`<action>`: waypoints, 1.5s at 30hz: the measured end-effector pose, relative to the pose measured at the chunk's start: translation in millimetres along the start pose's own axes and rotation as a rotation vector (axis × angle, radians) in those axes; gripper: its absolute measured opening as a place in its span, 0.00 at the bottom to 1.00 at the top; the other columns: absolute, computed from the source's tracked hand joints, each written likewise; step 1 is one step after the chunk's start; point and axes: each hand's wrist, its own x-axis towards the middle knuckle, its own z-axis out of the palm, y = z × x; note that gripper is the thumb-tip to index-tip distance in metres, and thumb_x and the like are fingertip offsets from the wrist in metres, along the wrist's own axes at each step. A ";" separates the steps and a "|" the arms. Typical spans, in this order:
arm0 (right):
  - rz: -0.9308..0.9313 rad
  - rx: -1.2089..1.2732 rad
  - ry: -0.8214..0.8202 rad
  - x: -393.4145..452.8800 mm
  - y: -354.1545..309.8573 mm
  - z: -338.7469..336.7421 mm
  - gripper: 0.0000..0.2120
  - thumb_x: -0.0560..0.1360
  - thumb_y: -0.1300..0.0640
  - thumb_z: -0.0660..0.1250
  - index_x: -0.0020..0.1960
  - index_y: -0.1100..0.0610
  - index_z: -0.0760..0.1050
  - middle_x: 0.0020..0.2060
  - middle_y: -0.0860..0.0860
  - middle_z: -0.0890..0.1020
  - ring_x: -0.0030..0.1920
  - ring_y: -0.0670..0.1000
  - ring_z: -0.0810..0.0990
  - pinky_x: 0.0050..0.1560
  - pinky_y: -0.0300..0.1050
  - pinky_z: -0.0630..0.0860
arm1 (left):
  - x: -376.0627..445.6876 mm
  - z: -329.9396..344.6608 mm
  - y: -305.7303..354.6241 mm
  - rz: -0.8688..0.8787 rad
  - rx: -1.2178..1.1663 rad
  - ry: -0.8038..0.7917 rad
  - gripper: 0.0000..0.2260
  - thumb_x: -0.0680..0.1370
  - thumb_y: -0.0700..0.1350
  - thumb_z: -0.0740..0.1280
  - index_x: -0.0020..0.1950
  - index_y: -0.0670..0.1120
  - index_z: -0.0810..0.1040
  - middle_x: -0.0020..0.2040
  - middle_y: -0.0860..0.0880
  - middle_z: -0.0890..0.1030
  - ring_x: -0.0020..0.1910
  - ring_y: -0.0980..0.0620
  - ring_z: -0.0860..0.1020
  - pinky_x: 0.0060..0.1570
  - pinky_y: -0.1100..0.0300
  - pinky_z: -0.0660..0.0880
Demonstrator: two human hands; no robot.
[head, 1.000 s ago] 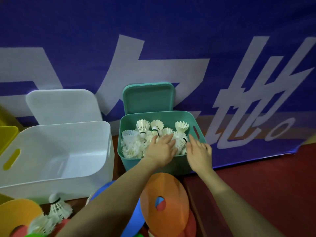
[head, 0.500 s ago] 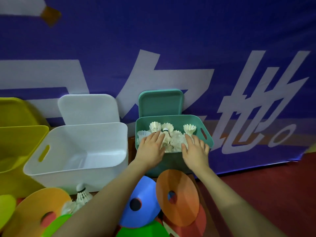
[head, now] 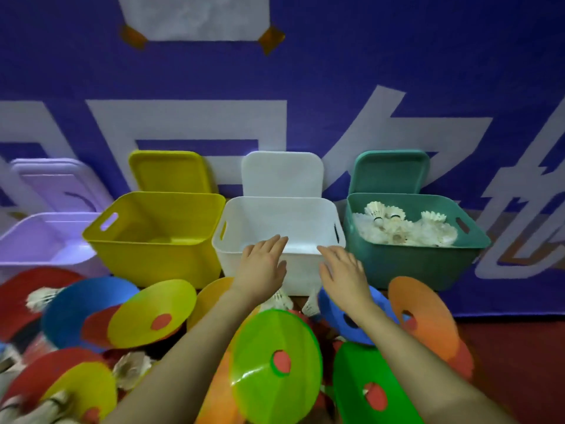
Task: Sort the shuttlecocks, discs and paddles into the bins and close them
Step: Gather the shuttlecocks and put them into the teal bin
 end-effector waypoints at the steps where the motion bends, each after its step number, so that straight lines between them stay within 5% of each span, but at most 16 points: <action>1: -0.009 0.014 -0.010 -3.6 -16.5 7.6 0.20 0.80 0.54 0.55 0.71 0.53 0.66 0.65 0.52 0.71 0.63 0.56 0.69 0.62 0.48 0.63 | -13.0 -3.2 -15.5 -0.008 0.005 -0.001 0.23 0.81 0.49 0.55 0.76 0.50 0.56 0.75 0.52 0.59 0.72 0.52 0.60 0.66 0.58 0.55; 11: -0.213 0.188 -0.157 -36.1 -159.6 84.5 0.23 0.74 0.48 0.55 0.66 0.54 0.72 0.60 0.52 0.76 0.62 0.55 0.73 0.62 0.50 0.67 | -131.9 -27.0 -158.3 -0.132 0.002 -0.018 0.25 0.76 0.53 0.53 0.72 0.48 0.66 0.71 0.49 0.68 0.69 0.47 0.67 0.64 0.53 0.61; 22: -0.489 0.054 -0.443 -70.9 -248.6 165.0 0.24 0.78 0.45 0.60 0.72 0.46 0.61 0.65 0.48 0.69 0.65 0.52 0.68 0.60 0.46 0.62 | -271.4 -4.9 -246.1 -0.521 -0.013 0.012 0.22 0.76 0.51 0.61 0.69 0.46 0.70 0.69 0.45 0.70 0.68 0.41 0.68 0.62 0.45 0.64; 27: -0.578 -0.015 -0.376 -66.3 -271.0 194.3 0.20 0.77 0.54 0.63 0.68 0.48 0.70 0.62 0.52 0.72 0.62 0.56 0.68 0.60 0.50 0.63 | -311.0 6.4 -270.6 -0.725 0.038 -0.069 0.24 0.76 0.56 0.61 0.69 0.46 0.69 0.69 0.42 0.70 0.68 0.39 0.67 0.63 0.43 0.63; 31: -0.654 -0.097 -0.214 -54.9 -279.0 211.2 0.17 0.60 0.58 0.79 0.48 0.51 0.82 0.49 0.55 0.80 0.51 0.55 0.66 0.47 0.55 0.75 | -329.4 17.4 -283.7 -0.711 0.068 -0.108 0.21 0.68 0.57 0.63 0.52 0.45 0.81 0.52 0.42 0.81 0.49 0.39 0.80 0.44 0.45 0.76; 34: -0.682 -0.162 -0.182 -49.0 -281.6 217.8 0.15 0.54 0.56 0.82 0.38 0.50 0.81 0.47 0.54 0.81 0.48 0.55 0.65 0.46 0.53 0.74 | -337.2 27.5 -294.5 -0.709 0.076 -0.092 0.19 0.67 0.54 0.73 0.54 0.45 0.80 0.55 0.42 0.80 0.54 0.39 0.79 0.48 0.45 0.75; 37: -0.691 -0.175 -0.175 -45.2 -276.5 223.8 0.11 0.57 0.57 0.80 0.34 0.51 0.79 0.47 0.53 0.81 0.48 0.54 0.65 0.47 0.48 0.61 | -341.1 33.7 -300.7 -0.772 0.047 -0.083 0.25 0.65 0.53 0.77 0.57 0.44 0.78 0.60 0.41 0.77 0.55 0.37 0.77 0.49 0.42 0.73; 41: -0.654 -0.060 -0.099 -47.4 -270.5 222.9 0.01 0.67 0.55 0.70 0.38 0.52 0.80 0.49 0.52 0.80 0.51 0.53 0.67 0.49 0.47 0.59 | -340.2 36.4 -300.6 -0.875 -0.034 -0.048 0.29 0.72 0.56 0.70 0.68 0.45 0.69 0.67 0.40 0.70 0.59 0.36 0.72 0.52 0.42 0.71; 45: -0.643 0.038 0.045 -54.4 -276.3 210.2 0.11 0.73 0.54 0.59 0.42 0.54 0.79 0.46 0.51 0.80 0.50 0.50 0.70 0.51 0.47 0.61 | -340.0 40.4 -303.8 -0.846 -0.146 0.034 0.28 0.73 0.55 0.69 0.69 0.44 0.69 0.63 0.40 0.72 0.57 0.38 0.72 0.52 0.46 0.71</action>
